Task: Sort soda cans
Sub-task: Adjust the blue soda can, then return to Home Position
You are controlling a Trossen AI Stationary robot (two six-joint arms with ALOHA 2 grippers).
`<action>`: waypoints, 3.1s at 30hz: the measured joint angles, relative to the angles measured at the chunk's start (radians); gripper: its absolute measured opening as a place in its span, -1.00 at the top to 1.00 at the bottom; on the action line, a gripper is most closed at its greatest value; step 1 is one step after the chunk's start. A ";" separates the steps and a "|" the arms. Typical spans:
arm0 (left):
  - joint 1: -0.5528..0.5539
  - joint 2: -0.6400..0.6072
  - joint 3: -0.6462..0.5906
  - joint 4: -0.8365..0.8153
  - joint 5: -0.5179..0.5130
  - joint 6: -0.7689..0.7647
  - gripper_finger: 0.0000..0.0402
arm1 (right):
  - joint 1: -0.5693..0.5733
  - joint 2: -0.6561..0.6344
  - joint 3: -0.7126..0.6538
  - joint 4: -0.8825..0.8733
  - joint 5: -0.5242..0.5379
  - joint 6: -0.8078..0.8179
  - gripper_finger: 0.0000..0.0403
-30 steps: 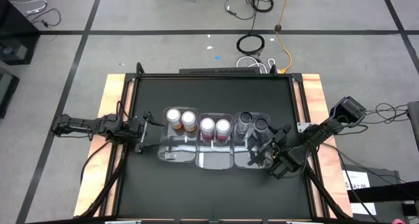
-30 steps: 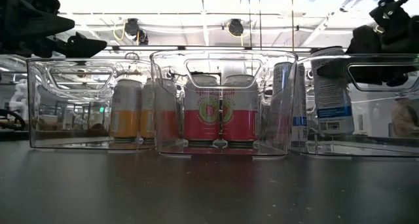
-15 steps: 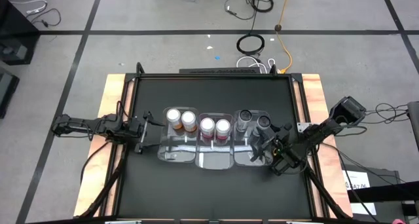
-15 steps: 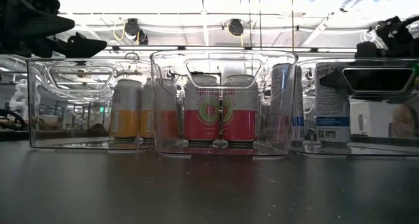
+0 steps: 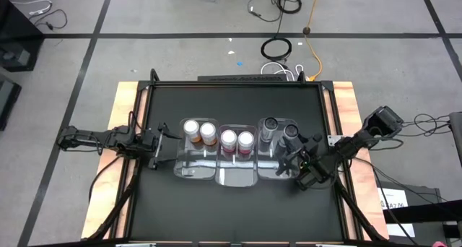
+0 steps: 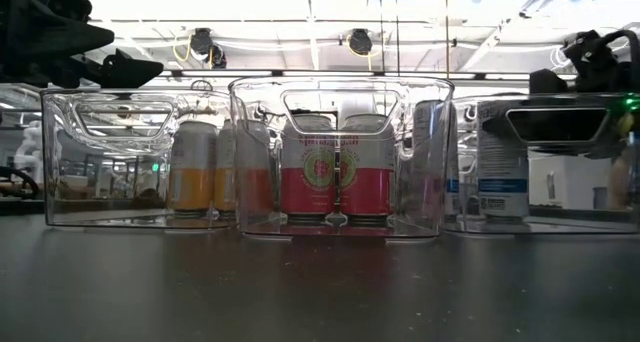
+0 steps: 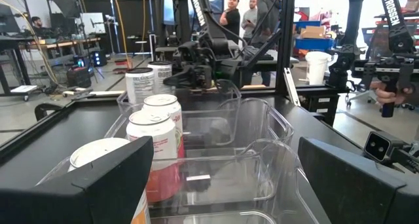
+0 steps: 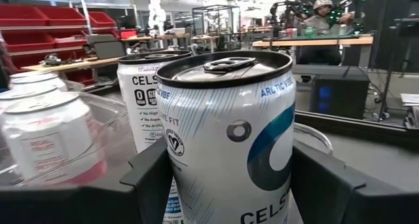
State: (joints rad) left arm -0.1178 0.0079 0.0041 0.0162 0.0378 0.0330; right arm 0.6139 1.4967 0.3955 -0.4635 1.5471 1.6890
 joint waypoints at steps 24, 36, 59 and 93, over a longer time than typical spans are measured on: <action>0.000 0.000 0.000 0.000 0.000 0.000 -0.94 | -0.013 -0.003 0.074 -0.001 0.001 -0.160 -0.48; 0.000 0.000 0.000 0.000 0.000 0.000 -0.94 | -0.013 -0.083 0.075 -0.013 -0.001 -0.249 -0.48; 0.000 0.000 0.000 0.000 0.000 0.000 -0.94 | -0.010 -0.521 0.154 0.026 -0.040 -0.873 -0.48; 0.000 0.000 0.000 0.000 0.000 0.000 -0.94 | -0.010 -0.562 0.476 -0.199 -0.919 -1.032 0.87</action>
State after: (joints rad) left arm -0.1180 0.0082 0.0040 0.0162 0.0376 0.0330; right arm 0.6041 0.9348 0.8715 -0.6621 0.6285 0.6571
